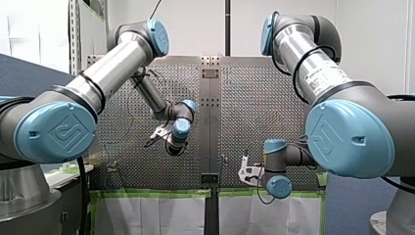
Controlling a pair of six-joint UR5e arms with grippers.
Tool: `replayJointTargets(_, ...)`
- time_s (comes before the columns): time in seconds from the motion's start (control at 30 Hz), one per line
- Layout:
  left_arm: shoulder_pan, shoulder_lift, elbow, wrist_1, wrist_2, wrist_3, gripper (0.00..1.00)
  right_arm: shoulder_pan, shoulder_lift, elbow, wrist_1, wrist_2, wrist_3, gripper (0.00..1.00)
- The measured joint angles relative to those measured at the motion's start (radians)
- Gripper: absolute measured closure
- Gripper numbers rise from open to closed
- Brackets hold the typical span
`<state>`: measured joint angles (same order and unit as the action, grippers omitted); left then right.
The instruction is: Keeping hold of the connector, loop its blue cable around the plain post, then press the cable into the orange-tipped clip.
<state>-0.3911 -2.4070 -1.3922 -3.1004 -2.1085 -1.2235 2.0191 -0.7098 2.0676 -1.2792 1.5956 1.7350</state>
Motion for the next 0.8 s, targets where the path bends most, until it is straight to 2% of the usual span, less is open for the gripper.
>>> replayJointTargets(0.47,-0.055,-0.069,0.014,-0.018,0.028,-0.047,0.0,0.009,0.0,0.0,-0.003,-0.004,-0.014,0.98)
replayJointTargets(0.6,-0.079,-0.097,0.021,-0.021,0.054,-0.072,0.0,0.014,-0.001,0.0,-0.004,-0.014,-0.019,0.98)
replayJointTargets(0.8,-0.096,-0.109,0.022,-0.033,0.102,-0.11,0.0,0.019,-0.001,0.0,-0.009,-0.028,-0.021,0.98)
